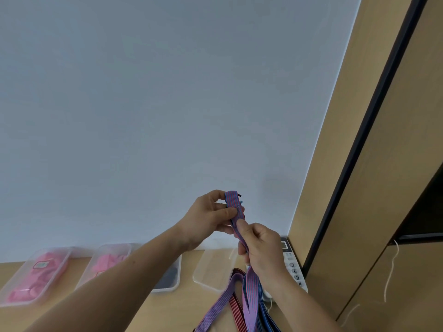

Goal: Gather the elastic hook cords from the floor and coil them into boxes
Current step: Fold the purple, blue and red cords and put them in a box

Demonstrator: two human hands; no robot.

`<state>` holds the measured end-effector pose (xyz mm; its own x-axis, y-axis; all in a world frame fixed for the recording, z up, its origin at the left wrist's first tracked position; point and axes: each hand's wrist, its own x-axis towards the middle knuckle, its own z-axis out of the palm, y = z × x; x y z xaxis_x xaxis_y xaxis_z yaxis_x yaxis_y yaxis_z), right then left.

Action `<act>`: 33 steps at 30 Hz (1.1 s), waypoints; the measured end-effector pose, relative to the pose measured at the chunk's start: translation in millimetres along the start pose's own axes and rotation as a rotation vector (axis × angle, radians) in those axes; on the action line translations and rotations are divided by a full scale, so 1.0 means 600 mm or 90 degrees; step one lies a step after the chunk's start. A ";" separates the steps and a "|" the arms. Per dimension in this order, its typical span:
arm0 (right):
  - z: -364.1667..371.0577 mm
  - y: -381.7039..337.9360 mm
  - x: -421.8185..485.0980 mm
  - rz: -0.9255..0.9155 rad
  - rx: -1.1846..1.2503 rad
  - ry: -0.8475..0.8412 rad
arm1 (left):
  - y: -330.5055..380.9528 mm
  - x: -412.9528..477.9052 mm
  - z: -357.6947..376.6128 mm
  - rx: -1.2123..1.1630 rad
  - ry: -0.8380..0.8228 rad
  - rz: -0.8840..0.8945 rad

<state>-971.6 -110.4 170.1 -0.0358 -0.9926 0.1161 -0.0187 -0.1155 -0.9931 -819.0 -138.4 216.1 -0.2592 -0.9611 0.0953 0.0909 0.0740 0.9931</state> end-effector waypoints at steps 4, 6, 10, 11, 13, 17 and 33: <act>0.002 0.000 0.000 0.003 -0.006 -0.005 | -0.003 0.003 -0.006 0.010 -0.008 -0.018; -0.001 0.000 -0.001 0.006 -0.003 -0.027 | -0.003 0.003 -0.014 -0.015 -0.014 -0.039; -0.003 -0.001 0.000 0.011 -0.014 -0.047 | -0.005 0.005 -0.020 -0.039 -0.014 -0.057; -0.002 -0.002 0.001 0.010 -0.019 -0.042 | -0.007 0.005 -0.019 -0.037 -0.001 -0.052; 0.003 -0.002 0.003 0.011 -0.031 -0.031 | -0.012 0.006 -0.016 -0.026 0.023 -0.039; 0.006 -0.001 0.003 0.036 -0.033 -0.030 | -0.016 0.006 -0.009 0.083 0.063 0.015; -0.006 -0.029 0.016 0.067 0.012 -0.075 | -0.038 -0.003 -0.009 0.897 0.077 0.609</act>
<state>-975.5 -118.0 188.4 0.0814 -0.9966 0.0103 -0.0021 -0.0105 -0.9999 -815.4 -139.5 192.8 -0.5466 -0.4462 0.7086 -0.7146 0.6897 -0.1170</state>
